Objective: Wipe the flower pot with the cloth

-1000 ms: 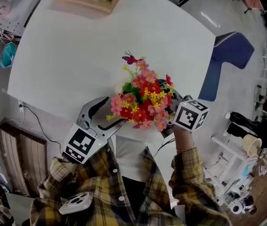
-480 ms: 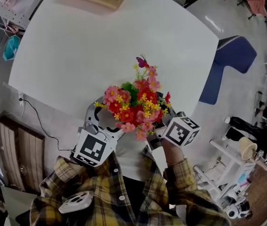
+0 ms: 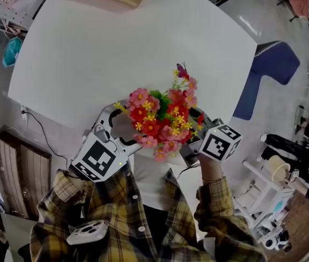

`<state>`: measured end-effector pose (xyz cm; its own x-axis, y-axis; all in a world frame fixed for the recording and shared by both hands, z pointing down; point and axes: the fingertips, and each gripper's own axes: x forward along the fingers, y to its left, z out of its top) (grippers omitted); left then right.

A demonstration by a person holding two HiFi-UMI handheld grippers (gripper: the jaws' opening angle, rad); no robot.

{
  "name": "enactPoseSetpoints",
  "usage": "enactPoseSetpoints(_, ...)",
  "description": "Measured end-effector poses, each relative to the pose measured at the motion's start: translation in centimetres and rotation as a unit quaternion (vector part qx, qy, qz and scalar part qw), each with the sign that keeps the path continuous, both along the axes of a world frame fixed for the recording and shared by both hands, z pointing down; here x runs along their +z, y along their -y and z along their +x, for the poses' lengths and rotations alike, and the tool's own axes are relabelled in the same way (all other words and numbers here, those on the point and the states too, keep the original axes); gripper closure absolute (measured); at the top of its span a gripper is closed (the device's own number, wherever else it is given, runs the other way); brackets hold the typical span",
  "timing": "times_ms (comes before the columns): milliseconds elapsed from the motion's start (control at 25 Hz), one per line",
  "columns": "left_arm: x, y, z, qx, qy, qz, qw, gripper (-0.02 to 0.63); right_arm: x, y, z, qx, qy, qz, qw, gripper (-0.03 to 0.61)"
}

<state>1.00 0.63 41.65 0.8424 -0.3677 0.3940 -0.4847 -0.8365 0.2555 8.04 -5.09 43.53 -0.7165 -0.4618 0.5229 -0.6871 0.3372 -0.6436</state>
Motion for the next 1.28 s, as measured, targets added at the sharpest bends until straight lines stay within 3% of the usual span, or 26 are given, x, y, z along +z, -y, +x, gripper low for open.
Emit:
enactPoseSetpoints(200, 0.4, 0.0, -0.2, 0.069, 0.0, -0.006, 0.9976, 0.216, 0.0, 1.9, -0.6, -0.068, 0.01, 0.001, 0.998, 0.561)
enactPoseSetpoints(400, 0.8, 0.7, -0.6, 0.169, 0.004, -0.004, 0.9857, 0.216, 0.5, 3.5, -1.9, -0.148, 0.013, -0.011, 0.989, 0.561)
enactPoseSetpoints(520, 0.7, 0.9, -0.8, 0.232, 0.003, -0.004, 0.9727, 0.216, 0.5, 4.0, -2.9, -0.202, 0.02, -0.024, 0.979, 0.561)
enactPoseSetpoints(720, 0.4, 0.8, -0.6, 0.332, 0.011, -0.006, 0.9432, 0.216, 0.4, 3.9, -3.8, -0.269, 0.022, -0.042, 0.962, 0.561)
enactPoseSetpoints(1000, 0.3, 1.3, -0.3, 0.41, 0.024, -0.013, 0.9117, 0.216, 0.2, 4.5, -3.9, -0.272, 0.023, -0.045, 0.961, 0.561)
enactPoseSetpoints(1120, 0.4, 1.8, -0.2, 0.397, 0.029, -0.02, 0.9171, 0.216, 0.2, 4.8, -3.5, -0.248, 0.022, -0.038, 0.968, 0.561)
enactPoseSetpoints(1280, 0.4, 2.2, -1.3, 0.316, 0.01, -0.024, 0.9483, 0.216, 0.3, 4.8, -3.3, -0.209, 0.017, -0.028, 0.977, 0.561)
